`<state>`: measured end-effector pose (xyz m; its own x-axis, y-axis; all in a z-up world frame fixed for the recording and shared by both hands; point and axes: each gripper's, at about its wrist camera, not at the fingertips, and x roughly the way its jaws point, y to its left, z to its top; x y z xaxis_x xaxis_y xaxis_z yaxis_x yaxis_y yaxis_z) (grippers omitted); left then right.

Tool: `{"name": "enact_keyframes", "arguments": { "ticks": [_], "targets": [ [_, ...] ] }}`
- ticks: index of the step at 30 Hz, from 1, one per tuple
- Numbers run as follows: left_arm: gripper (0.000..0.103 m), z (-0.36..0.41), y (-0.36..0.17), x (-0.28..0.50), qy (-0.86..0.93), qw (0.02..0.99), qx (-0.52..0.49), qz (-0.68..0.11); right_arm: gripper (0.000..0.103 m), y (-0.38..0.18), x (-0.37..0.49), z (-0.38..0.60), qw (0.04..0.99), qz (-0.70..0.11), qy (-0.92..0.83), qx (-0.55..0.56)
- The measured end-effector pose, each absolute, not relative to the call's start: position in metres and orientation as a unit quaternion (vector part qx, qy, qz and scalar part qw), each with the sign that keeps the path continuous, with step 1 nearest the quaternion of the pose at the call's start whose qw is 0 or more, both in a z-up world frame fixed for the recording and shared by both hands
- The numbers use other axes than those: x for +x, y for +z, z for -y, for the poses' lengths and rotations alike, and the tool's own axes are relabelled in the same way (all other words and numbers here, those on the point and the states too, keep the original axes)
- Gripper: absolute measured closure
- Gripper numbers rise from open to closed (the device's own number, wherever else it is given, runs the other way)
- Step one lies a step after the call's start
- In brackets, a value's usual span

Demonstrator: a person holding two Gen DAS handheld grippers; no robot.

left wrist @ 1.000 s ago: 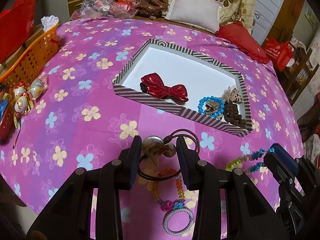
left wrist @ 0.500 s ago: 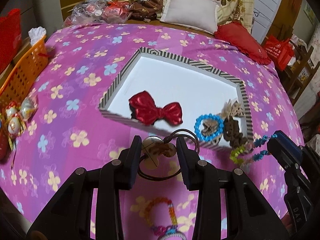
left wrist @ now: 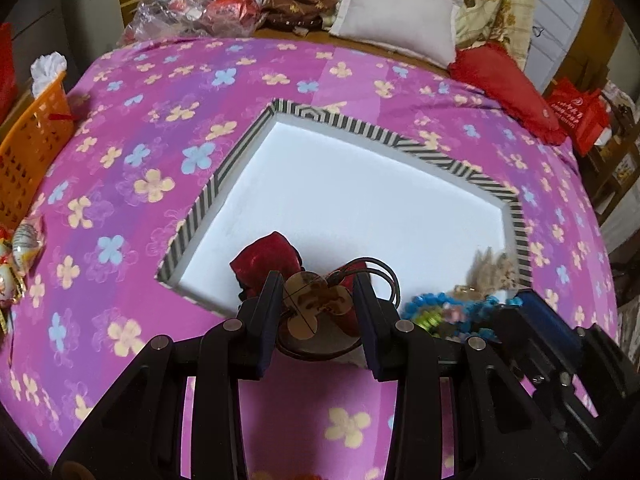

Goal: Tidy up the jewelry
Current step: 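Open both tools to drop the hair tie and beaded strand into the tray, then move both tools back toward the orange bead bracelet and silver braided bangle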

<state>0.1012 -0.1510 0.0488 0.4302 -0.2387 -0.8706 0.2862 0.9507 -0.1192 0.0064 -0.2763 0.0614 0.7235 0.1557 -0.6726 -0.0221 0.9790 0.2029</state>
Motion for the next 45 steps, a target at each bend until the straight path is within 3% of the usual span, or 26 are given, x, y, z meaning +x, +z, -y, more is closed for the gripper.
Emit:
{"name": "enact_keyframes", "arguments": {
  "ticks": [13, 16, 17, 24, 45],
  "targets": [
    [0.068, 0.148, 0.009, 0.116, -0.135, 0.821, 0.005, -0.555, 0.085, 0.016, 0.005, 0.311, 0.9, -0.42, 0.002, 0.121],
    [0.065, 0.148, 0.008, 0.115, -0.136, 0.818, 0.001, -0.558, 0.057, 0.015, -0.002, 0.311, 0.901, -0.415, 0.0, 0.125],
    [0.063, 0.147, 0.008, 0.114, -0.139, 0.817, -0.001, -0.56, 0.056, 0.017, -0.006, 0.311, 0.903, -0.411, -0.001, 0.125],
    [0.042, 0.141, 0.025, 0.099, -0.158, 0.827, -0.012, -0.54, 0.056, 0.026, -0.028, 0.306, 0.906, -0.406, -0.003, 0.122],
    [0.04, 0.091, 0.044, -0.008, -0.12, 0.859, 0.05, -0.495, 0.045, 0.034, -0.108, 0.266, 0.906, -0.414, 0.002, 0.085]
  ]
}}
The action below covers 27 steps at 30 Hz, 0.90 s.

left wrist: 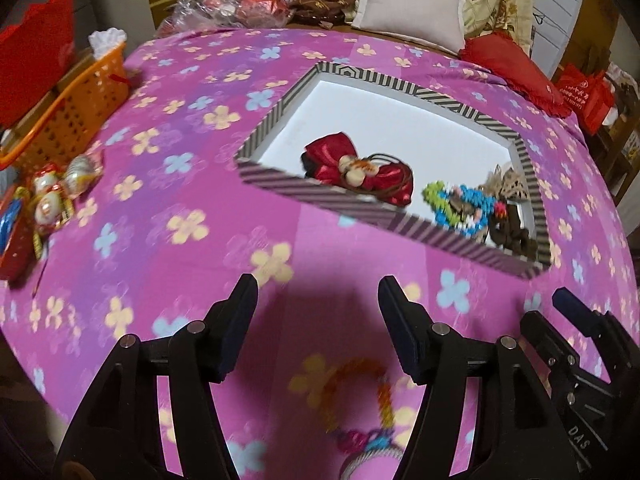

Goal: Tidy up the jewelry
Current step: 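Move both tools back toward the orange bead bracelet and silver braided bangle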

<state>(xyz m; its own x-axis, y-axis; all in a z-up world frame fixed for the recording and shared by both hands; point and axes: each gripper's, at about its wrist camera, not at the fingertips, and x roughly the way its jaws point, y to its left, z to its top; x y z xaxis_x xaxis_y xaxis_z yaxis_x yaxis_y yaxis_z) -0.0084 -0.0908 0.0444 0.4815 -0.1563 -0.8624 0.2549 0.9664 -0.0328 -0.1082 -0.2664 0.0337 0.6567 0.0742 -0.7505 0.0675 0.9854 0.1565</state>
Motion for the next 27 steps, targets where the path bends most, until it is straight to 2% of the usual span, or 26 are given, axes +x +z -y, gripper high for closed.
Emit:
{"name": "enact_keyframes", "arguments": {
  "ticks": [12, 27],
  "targets": [
    [0.04, 0.069, 0.036, -0.064, -0.106, 0.87, 0.069, -0.476, 0.045, 0.025, -0.144, 0.234, 0.902, -0.427, 0.028, 0.059],
    [0.04, 0.05, 0.018, -0.094, -0.088, 0.87, 0.065, -0.481, 0.042, 0.02, -0.164, 0.211, 0.898, -0.437, 0.041, 0.036]
  ]
}}
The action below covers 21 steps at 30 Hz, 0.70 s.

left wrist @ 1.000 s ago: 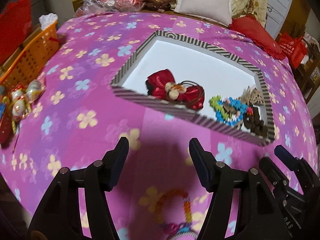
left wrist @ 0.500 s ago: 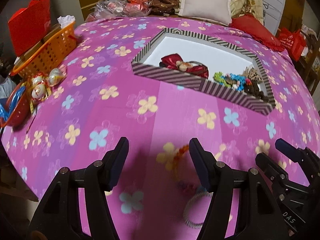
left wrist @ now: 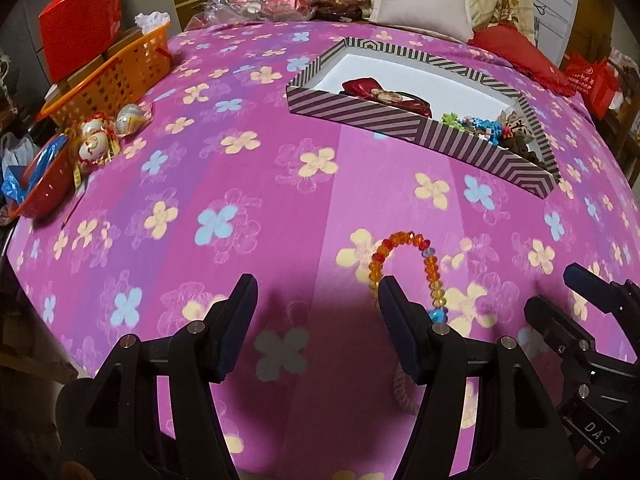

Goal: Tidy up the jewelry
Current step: 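Move both tools back toward the orange bead bracelet and silver braided bangle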

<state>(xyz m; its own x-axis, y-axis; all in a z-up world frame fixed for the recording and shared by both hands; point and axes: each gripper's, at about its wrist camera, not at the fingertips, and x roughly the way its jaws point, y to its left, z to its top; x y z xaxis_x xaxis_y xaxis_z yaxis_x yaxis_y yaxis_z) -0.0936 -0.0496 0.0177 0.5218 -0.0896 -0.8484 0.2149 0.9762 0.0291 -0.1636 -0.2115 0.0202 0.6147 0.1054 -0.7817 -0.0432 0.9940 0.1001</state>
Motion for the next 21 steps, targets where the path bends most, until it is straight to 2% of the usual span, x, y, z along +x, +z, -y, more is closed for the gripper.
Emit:
{"name": "enact_keyframes", "arguments": {
  "ticks": [2, 21],
  "targets": [
    [0.04, 0.048, 0.018, -0.095, -0.086, 0.871, 0.064, -0.48, 0.039, 0.02, -0.166, 0.21, 0.898, -0.437, 0.043, 0.033],
    [0.04, 0.042, 0.011, -0.099, -0.084, 0.866, 0.061, -0.49, 0.039, 0.013, -0.17, 0.198, 0.892, -0.449, 0.053, 0.022]
  ]
}}
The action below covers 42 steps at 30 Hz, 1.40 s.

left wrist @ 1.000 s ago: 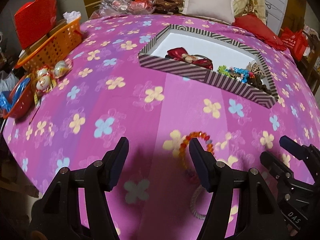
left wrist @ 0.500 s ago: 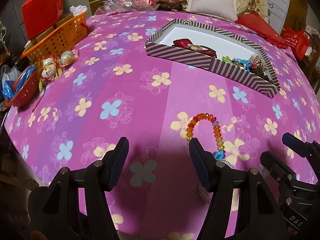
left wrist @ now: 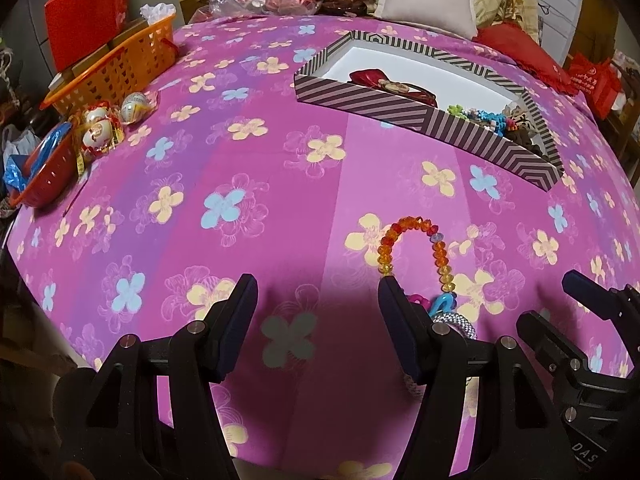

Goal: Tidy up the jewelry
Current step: 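Move both tools back toward the orange bead bracelet and silver braided bangle, then grasp the silver braided bangle with the right tool while the left tool grasps the orange bead bracelet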

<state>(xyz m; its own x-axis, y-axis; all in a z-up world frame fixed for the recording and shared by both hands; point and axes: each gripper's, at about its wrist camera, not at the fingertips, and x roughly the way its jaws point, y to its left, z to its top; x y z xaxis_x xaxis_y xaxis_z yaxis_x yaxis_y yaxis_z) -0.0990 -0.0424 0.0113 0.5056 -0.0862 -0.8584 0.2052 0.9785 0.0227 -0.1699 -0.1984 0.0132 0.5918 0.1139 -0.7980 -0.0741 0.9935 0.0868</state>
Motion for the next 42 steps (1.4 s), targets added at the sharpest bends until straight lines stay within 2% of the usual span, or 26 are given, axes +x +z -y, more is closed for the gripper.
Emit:
{"name": "enact_keyframes", "arguments": {
  "ticks": [18, 27, 28, 29, 30, 34, 38, 41, 42],
  "targets": [
    [0.04, 0.018, 0.0, -0.075, -0.105, 0.837, -0.001, -0.536, 0.039, -0.004, -0.178, 0.172, 0.879, -0.464, 0.108, 0.012],
    [0.04, 0.04, -0.005, -0.063, -0.102, 0.836, 0.033, -0.538, 0.04, -0.01, -0.173, 0.159, 0.884, -0.456, 0.103, -0.022],
    [0.04, 0.042, -0.006, -0.061, -0.101, 0.836, 0.037, -0.538, 0.043, -0.01, -0.172, 0.158, 0.884, -0.455, 0.103, -0.023],
    [0.04, 0.045, -0.007, -0.06, -0.101, 0.836, 0.042, -0.538, 0.054, -0.011, -0.17, 0.157, 0.883, -0.457, 0.107, -0.022],
    [0.04, 0.048, -0.008, -0.059, -0.101, 0.836, 0.047, -0.538, 0.059, -0.013, -0.167, 0.155, 0.882, -0.458, 0.109, -0.023],
    [0.04, 0.058, -0.013, -0.055, -0.097, 0.835, 0.066, -0.537, 0.071, -0.02, -0.164, 0.147, 0.885, -0.45, 0.104, -0.051],
    [0.04, 0.067, -0.018, -0.052, -0.106, 0.834, 0.071, -0.537, 0.091, -0.021, -0.166, 0.148, 0.886, -0.446, 0.109, -0.062],
    [0.043, 0.073, -0.018, -0.048, -0.114, 0.835, 0.071, -0.534, 0.095, -0.021, -0.169, 0.158, 0.887, -0.447, 0.101, -0.058],
    [0.053, 0.074, -0.017, -0.047, -0.121, 0.836, 0.073, -0.53, 0.095, -0.021, -0.169, 0.163, 0.887, -0.449, 0.098, -0.052]
  ]
}}
